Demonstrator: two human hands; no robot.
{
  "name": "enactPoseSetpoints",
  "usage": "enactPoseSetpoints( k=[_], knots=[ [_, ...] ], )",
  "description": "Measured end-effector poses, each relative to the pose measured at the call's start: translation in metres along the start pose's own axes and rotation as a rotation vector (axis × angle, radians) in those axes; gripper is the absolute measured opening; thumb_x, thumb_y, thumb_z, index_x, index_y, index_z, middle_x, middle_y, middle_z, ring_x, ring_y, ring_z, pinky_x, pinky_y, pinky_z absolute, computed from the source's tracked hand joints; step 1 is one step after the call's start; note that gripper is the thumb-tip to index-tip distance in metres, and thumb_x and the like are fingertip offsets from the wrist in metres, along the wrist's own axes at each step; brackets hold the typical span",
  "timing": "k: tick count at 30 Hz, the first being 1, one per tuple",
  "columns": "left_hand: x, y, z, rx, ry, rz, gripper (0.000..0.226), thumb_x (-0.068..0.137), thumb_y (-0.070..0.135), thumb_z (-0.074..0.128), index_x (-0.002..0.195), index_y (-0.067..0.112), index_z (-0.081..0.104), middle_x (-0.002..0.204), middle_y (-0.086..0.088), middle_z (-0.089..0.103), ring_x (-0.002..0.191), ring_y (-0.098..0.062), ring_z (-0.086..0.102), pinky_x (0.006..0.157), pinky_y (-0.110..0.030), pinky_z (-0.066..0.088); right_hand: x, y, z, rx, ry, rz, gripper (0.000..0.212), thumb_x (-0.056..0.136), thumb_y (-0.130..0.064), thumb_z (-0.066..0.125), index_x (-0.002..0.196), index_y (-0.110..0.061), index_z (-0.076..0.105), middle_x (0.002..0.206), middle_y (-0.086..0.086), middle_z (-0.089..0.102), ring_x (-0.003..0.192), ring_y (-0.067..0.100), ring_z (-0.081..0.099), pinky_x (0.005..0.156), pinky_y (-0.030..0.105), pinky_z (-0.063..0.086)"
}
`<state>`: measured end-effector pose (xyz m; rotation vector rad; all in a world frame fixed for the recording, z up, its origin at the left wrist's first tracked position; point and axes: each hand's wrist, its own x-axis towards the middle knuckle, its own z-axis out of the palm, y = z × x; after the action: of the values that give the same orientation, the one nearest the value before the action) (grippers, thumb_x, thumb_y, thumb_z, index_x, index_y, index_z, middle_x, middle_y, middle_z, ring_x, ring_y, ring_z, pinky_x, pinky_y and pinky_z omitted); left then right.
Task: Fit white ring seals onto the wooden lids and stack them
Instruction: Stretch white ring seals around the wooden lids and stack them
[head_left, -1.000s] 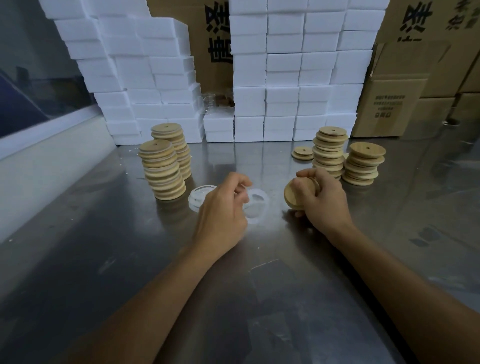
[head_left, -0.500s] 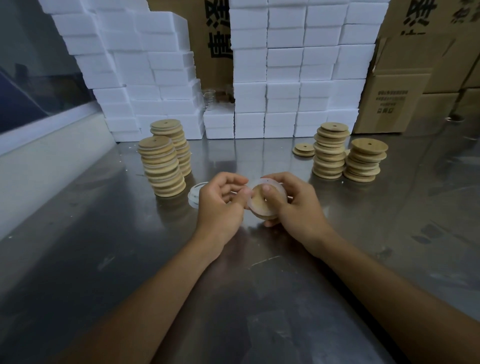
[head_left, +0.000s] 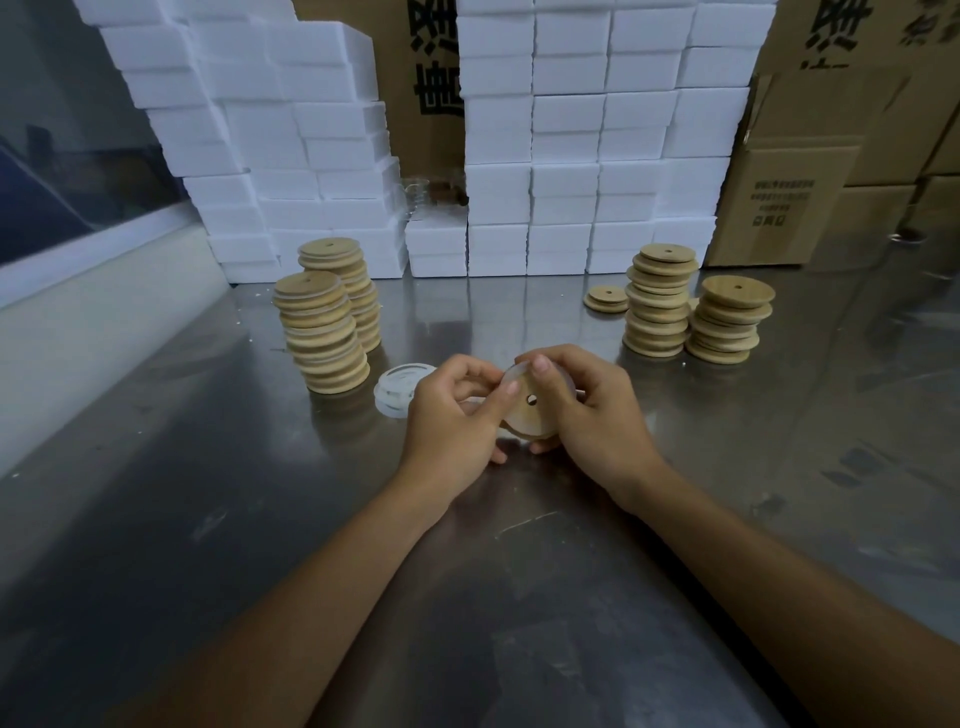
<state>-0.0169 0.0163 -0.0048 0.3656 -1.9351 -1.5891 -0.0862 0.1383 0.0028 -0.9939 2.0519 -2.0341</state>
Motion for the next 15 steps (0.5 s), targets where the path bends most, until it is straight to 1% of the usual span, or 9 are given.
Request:
enactPoseSetpoints(
  k=[1, 3, 5, 7, 8, 11, 15],
  knots=[
    [0.0000, 0.0006, -0.0005, -0.008, 0.022, 0.007, 0.013, 0.089, 0.011, 0.070, 0.084, 0.020, 0.062, 0.075, 0.006, 0.070, 0.062, -0.010, 0.069, 0.042, -0.023, 0.050, 0.0000, 0.0003, 0.0002, -0.026, 0.009, -0.014, 0.017, 0.100, -0.023, 0.055, 0.102, -0.015, 0.070, 0.089, -0.002, 0.069, 0.076, 0.014, 0.069, 0.052, 0.028, 0.057],
    [0.0005, 0.0010, -0.0011, -0.003, 0.076, 0.042, 0.017, 0.088, 0.007, 0.070, 0.080, 0.020, 0.063, 0.076, 0.001, 0.071, 0.060, -0.013, 0.069, 0.045, -0.024, 0.052, 0.0007, 0.0016, 0.0000, -0.149, 0.029, -0.087, 0.016, 0.098, -0.023, 0.058, 0.100, -0.014, 0.071, 0.087, -0.004, 0.071, 0.081, 0.010, 0.068, 0.063, 0.027, 0.056],
    [0.0013, -0.0003, -0.0013, 0.041, 0.114, 0.091, 0.019, 0.088, 0.006, 0.070, 0.078, 0.022, 0.064, 0.077, -0.004, 0.071, 0.064, -0.019, 0.070, 0.054, -0.035, 0.058, 0.0009, 0.0020, 0.0004, -0.237, 0.042, -0.129, 0.013, 0.097, -0.022, 0.060, 0.097, -0.016, 0.071, 0.087, -0.007, 0.072, 0.084, 0.006, 0.067, 0.070, 0.025, 0.056],
    [0.0015, -0.0015, -0.0010, 0.073, 0.146, 0.123, 0.020, 0.088, 0.009, 0.070, 0.077, 0.026, 0.065, 0.076, 0.000, 0.071, 0.072, -0.022, 0.071, 0.064, -0.047, 0.060, 0.0011, 0.0018, 0.0003, -0.268, 0.061, -0.149, 0.011, 0.096, -0.022, 0.062, 0.095, -0.016, 0.071, 0.086, -0.010, 0.072, 0.083, 0.003, 0.066, 0.071, 0.023, 0.055],
    [0.0017, -0.0025, -0.0009, 0.086, 0.162, 0.135, 0.021, 0.088, 0.011, 0.070, 0.076, 0.027, 0.064, 0.076, 0.004, 0.071, 0.076, -0.021, 0.071, 0.066, -0.050, 0.060, 0.0009, 0.0017, 0.0002, -0.283, 0.068, -0.161, 0.010, 0.095, -0.022, 0.063, 0.095, -0.016, 0.071, 0.086, -0.010, 0.072, 0.083, 0.002, 0.066, 0.072, 0.021, 0.055],
    [0.0027, -0.0045, -0.0007, 0.123, 0.192, 0.164, 0.021, 0.088, 0.016, 0.069, 0.075, 0.031, 0.064, 0.074, 0.011, 0.069, 0.077, -0.019, 0.070, 0.068, -0.051, 0.060, -0.0002, 0.0016, -0.0003, -0.333, 0.066, -0.199, 0.009, 0.094, -0.021, 0.064, 0.096, -0.016, 0.072, 0.087, -0.012, 0.071, 0.086, -0.001, 0.065, 0.075, 0.014, 0.052],
    [0.0059, -0.0044, -0.0024, 0.136, 0.176, 0.177, 0.023, 0.086, 0.018, 0.068, 0.072, 0.035, 0.063, 0.073, 0.011, 0.069, 0.071, -0.022, 0.070, 0.067, -0.053, 0.059, 0.0002, 0.0012, -0.0004, -0.329, 0.099, -0.194, 0.004, 0.091, -0.018, 0.069, 0.089, -0.016, 0.072, 0.082, -0.016, 0.070, 0.082, -0.002, 0.067, 0.074, 0.015, 0.054]
  ],
)
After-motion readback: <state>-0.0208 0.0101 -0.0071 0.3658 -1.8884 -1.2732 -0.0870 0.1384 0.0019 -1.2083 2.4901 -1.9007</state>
